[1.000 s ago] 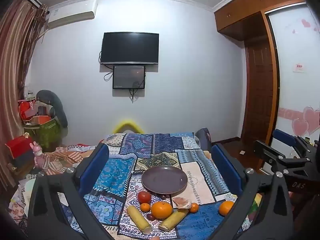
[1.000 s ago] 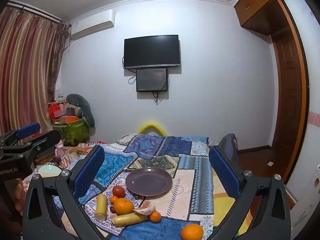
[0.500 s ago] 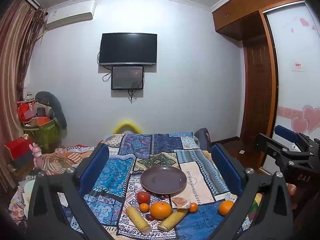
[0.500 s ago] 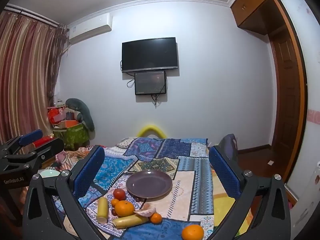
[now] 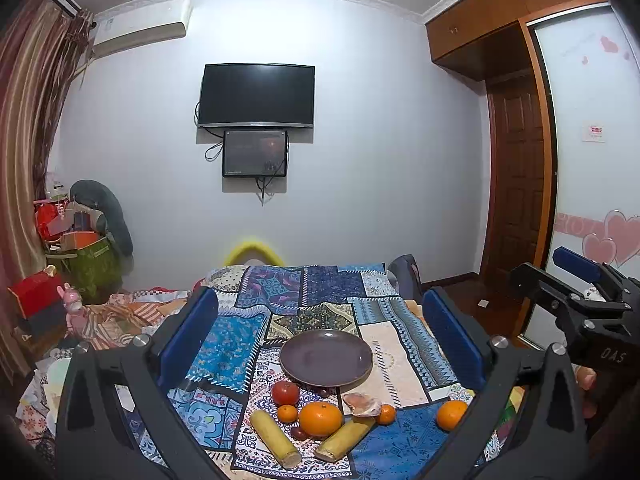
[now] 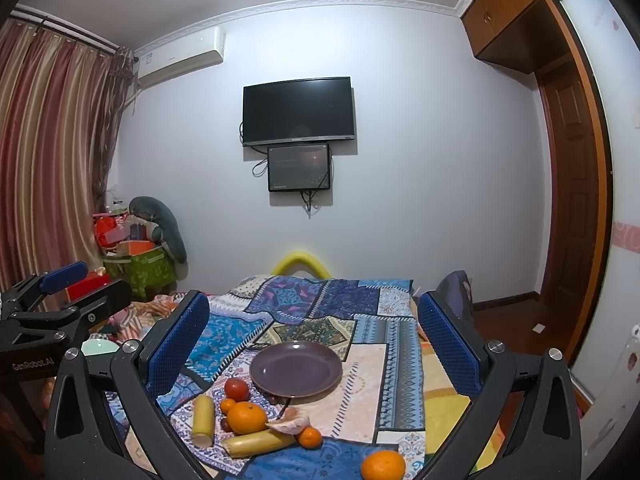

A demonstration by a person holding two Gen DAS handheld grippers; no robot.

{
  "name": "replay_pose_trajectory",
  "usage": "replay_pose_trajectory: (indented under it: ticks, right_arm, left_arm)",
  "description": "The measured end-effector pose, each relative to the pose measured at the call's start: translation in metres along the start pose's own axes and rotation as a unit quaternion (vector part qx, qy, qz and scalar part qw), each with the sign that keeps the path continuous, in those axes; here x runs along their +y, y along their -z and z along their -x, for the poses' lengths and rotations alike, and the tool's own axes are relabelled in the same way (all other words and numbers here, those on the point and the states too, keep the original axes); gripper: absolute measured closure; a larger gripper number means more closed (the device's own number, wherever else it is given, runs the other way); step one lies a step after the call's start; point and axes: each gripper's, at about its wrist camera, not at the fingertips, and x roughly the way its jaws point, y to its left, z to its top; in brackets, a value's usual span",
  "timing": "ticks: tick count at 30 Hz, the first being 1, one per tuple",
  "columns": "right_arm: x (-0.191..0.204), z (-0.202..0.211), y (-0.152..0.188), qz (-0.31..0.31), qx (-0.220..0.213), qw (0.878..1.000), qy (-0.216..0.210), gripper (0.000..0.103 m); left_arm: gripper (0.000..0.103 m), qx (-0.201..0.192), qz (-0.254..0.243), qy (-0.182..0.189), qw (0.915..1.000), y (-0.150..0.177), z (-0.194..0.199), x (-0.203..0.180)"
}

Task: Organize fruits

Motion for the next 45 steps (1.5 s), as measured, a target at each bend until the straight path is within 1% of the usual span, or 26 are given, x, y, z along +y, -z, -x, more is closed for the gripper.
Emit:
replay_pose_trajectory:
  ticks: [45]
  right_arm:
    - [0.0008,-0.0004,0.0015,0.001,-0.001,1.000,0.003,0.000]
  left_arm:
    - [0.000,0.001,0.000,0.004,1.0000,0.0053,-0.0037,-0.0033]
